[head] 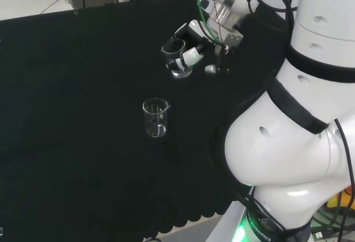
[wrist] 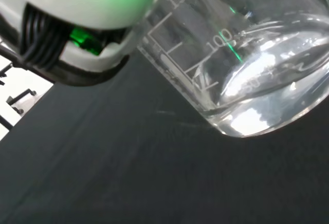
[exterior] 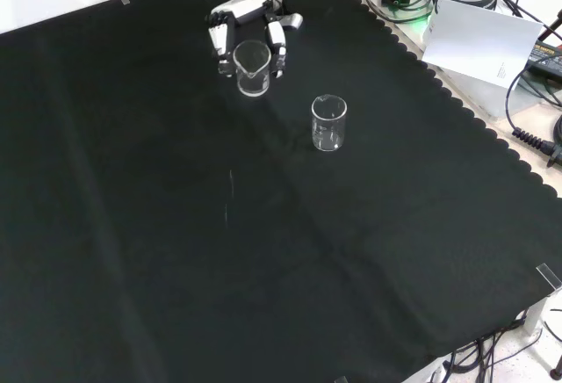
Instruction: Pour the water from the handheld beaker into the one on the table.
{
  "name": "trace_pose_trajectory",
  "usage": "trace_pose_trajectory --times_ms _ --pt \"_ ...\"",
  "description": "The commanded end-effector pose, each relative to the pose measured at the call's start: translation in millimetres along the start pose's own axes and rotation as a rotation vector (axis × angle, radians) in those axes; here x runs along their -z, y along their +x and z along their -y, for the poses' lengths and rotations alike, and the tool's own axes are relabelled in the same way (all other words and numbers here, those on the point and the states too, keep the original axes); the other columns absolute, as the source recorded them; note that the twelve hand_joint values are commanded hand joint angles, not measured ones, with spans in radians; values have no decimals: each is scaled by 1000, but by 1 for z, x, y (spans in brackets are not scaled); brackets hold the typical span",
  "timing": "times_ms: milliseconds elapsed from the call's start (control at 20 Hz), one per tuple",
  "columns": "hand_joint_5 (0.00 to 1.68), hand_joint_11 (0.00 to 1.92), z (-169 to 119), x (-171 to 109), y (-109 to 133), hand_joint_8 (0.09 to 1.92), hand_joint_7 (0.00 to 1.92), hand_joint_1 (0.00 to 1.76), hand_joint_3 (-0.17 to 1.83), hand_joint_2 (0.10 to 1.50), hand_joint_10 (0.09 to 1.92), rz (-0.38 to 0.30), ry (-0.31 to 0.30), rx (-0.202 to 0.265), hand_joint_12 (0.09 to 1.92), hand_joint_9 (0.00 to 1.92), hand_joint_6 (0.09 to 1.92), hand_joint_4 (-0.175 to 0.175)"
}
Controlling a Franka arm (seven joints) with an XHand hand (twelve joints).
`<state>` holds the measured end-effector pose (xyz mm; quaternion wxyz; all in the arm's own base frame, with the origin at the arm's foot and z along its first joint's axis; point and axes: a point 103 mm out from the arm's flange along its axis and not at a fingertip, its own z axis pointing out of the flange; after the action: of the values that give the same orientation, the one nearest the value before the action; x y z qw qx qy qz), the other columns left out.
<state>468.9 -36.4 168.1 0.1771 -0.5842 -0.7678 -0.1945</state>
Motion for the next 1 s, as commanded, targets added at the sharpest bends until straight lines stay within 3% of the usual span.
trace_pose_trajectory --times_ms 50,350,1000 --pt "1513 1526 52 17 12 122 1586 1336 700 554 87 75 48 -29 521 1780 193 -175" --pt "1526 1546 63 15 26 104 1600 1336 727 537 87 141 142 11 528 1797 178 -175" --pt "1533 1568 62 -8 42 99 1610 1336 756 520 87 340 412 28 546 1831 179 -175"
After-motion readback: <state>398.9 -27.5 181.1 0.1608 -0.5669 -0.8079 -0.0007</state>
